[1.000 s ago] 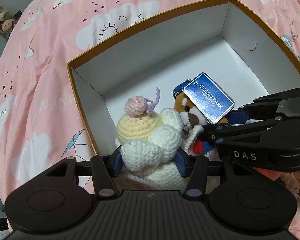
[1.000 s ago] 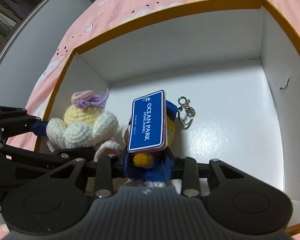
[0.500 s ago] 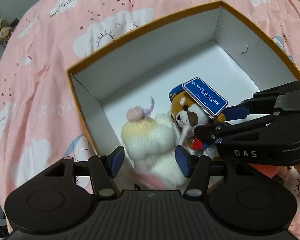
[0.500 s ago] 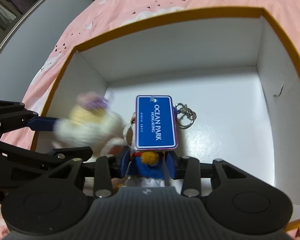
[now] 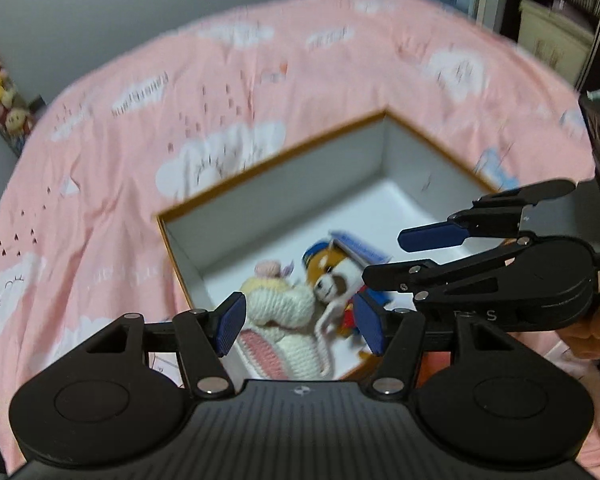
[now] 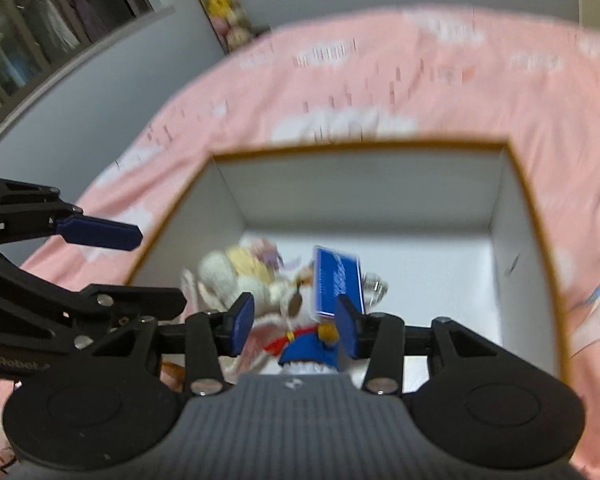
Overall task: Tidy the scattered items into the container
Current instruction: 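Open both tools to drop the bear and bunny into the box, then grasp the pink pom-pom with the right tool while the left tool grasps the crocheted carrot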
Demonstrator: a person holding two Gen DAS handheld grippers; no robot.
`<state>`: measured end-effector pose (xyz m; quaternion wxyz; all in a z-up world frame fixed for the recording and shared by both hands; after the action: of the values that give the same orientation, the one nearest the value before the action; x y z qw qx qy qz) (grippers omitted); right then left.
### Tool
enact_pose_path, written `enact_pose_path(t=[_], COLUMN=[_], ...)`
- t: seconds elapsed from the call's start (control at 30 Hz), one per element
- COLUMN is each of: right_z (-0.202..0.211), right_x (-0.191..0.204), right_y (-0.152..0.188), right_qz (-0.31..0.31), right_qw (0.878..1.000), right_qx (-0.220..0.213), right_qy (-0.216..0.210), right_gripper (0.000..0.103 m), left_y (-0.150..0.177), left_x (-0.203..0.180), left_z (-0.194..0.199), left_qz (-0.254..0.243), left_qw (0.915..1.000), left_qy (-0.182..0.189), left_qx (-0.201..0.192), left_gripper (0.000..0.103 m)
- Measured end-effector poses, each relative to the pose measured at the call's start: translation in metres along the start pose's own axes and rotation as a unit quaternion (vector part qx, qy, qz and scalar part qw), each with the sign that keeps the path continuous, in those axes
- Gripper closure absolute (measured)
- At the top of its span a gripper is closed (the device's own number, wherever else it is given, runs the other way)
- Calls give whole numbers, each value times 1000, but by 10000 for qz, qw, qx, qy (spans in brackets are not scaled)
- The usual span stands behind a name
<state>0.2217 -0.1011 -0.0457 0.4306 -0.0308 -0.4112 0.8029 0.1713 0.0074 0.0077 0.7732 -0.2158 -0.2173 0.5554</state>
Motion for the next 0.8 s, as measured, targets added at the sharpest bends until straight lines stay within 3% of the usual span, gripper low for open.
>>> enact_pose_path(t=[0.2,0.3,0.4,0.57,0.8], right_z=[54,77,94,102,80], right_x=[16,19,19,11,-8], right_y=[7,17,31,64,108], right_qz=[337,346,422,474,468], right_qw=[9952,9920,9892,9877,9894], right_qx=[-921,-1210,-1405,-1429,-1052], right_qy=[-31,-114,70,429,884], right_gripper=[52,51,51,51,50], left_y=[14,26,39,68,97], left_x=[-10,-17,-27,-47,-70], left_z=[50,62,64,44,-7], left_qz=[275,372,356,315,225], left_qw=[9957,9929,9903,9886,9915], left_qy=[-87,0,166,404,300], left_qx=[-876,-1132,-1330,-1416,-1243], left_gripper=[33,33,33,33,33])
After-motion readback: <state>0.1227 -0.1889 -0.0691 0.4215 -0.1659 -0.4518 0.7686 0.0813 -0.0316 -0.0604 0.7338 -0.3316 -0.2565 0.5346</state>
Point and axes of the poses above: each gripper's, at about its wrist camera, not at the fingertips, and z roughly against the way its jaws point, x to its left, y to its underside, the point moved 6 cm from there along -z, roughly the way its jaws point, and after that the axes turned 2 degrees about -x, right-handed, at the moved point
